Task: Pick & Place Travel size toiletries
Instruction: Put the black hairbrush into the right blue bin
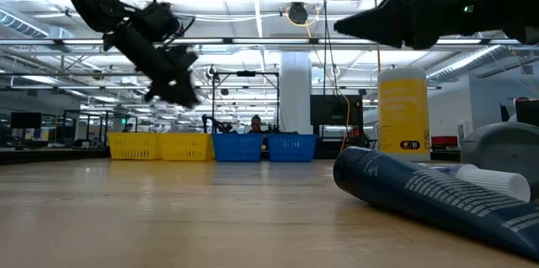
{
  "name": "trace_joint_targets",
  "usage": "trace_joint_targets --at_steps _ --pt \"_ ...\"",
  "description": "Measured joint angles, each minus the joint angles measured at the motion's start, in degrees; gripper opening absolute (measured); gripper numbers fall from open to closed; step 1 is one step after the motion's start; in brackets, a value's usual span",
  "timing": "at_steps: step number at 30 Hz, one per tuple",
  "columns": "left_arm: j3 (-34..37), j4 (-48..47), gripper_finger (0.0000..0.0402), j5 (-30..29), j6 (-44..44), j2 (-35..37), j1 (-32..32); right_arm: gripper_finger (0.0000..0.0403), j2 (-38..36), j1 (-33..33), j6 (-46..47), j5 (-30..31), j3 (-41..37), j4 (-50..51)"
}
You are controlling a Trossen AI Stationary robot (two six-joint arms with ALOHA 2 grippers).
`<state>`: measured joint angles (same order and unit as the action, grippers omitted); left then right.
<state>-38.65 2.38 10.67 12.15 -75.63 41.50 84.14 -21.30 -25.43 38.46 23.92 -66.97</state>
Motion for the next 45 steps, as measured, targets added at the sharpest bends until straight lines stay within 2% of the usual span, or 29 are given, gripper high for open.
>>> trace_joint_targets --at_steps 5,8,11,13,17,20,22,26,30,35,41,45 --pt "5.6 23.4 0.0131 -0.6 -0.4 -0.1 -19.3 0.0254 0.0 0.7 3.9 -8.0 0.0 3.6" --pt "7.2 30.8 0.0131 -3.7 -5.1 -0.1 -31.7 0.0254 -0.4 -0.7 4.0 -10.3 0.0 3.4" --pt "7.4 32.8 0.0131 -11.6 -10.6 -0.1 -43.1 0.0254 -2.0 -2.5 4.2 -10.0 0.0 4.4" --pt "7.4 33.0 0.0131 -18.4 -13.3 -0.4 -49.6 0.0254 -3.7 -3.6 7.7 -10.0 0.0 8.5" --pt "7.4 38.7 0.0131 -28.9 -15.3 -3.7 -58.4 0.0254 -7.4 -5.2 25.2 -10.7 0.0 24.9" --pt "7.3 46.0 0.0131 -30.3 -15.0 -9.1 -61.1 0.0254 -9.2 -4.8 38.3 -13.7 0.0 37.3" --pt "7.2 49.9 0.0131 -30.3 -14.8 -13.4 -61.6 0.0254 -9.6 -2.9 46.3 -17.0 0.0 42.0" --pt "5.0 54.2 0.0131 -30.3 -14.9 -20.4 -61.0 0.0264 -8.6 1.9 53.1 -26.9 0.0 45.4" --pt "1.9 54.4 0.0131 -30.3 -14.9 -25.8 -59.3 0.0294 -6.2 6.1 52.5 -32.5 0.0 45.6" --pt "-0.2 54.5 0.0131 -28.4 -12.9 -29.5 -57.3 0.0313 -1.6 8.6 48.0 -32.6 1.7 45.4" --pt "-0.5 53.7 0.0131 -25.7 -10.3 -29.8 -56.1 0.0289 4.0 9.0 39.8 -32.8 4.9 45.3" --pt "-0.5 52.9 0.0131 -25.7 -10.1 -29.7 -56.1 0.0263 4.8 9.6 38.9 -32.8 4.9 45.3"
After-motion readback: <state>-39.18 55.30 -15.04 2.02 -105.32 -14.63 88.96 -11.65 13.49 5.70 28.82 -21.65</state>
